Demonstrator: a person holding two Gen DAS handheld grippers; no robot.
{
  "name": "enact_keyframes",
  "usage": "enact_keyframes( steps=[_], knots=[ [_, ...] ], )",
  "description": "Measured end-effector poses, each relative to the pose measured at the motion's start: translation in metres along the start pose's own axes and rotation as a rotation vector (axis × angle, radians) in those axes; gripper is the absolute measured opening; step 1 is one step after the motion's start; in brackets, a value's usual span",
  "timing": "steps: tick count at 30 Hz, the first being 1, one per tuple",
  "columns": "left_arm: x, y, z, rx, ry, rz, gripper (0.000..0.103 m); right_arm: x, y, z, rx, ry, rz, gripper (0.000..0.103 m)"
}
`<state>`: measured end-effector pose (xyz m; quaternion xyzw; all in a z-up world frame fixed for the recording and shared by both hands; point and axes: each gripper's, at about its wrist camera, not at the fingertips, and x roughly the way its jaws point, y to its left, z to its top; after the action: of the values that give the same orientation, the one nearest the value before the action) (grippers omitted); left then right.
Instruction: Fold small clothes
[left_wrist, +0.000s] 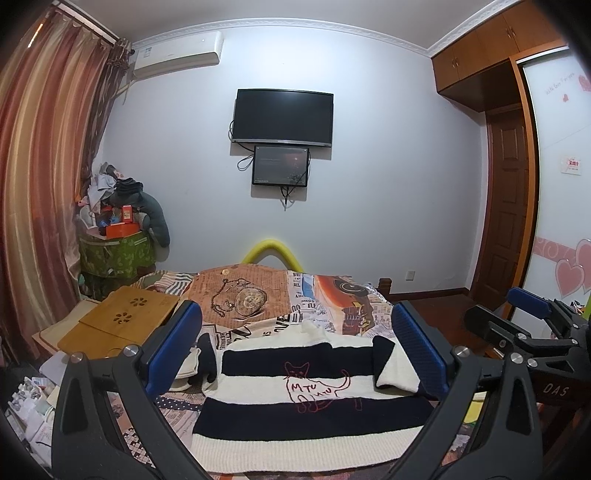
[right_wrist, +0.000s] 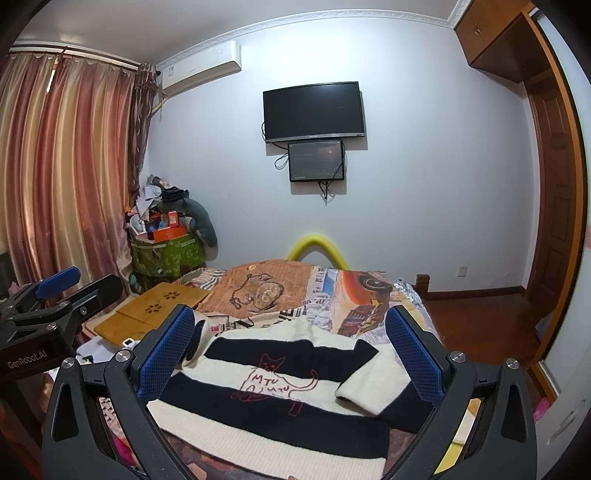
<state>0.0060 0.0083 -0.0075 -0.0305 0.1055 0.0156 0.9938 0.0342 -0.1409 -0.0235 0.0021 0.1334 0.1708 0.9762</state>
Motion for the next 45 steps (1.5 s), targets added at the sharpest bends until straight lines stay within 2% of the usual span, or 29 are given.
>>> enact_keyframes(
  steps=[45],
  knots=[
    [0.0005,-0.0003,0.0022,-0.003,-0.001,0.025,0.103,-0.0013,0.0003,0.0048,0.009,0.0,0.007,0.103]
  ],
)
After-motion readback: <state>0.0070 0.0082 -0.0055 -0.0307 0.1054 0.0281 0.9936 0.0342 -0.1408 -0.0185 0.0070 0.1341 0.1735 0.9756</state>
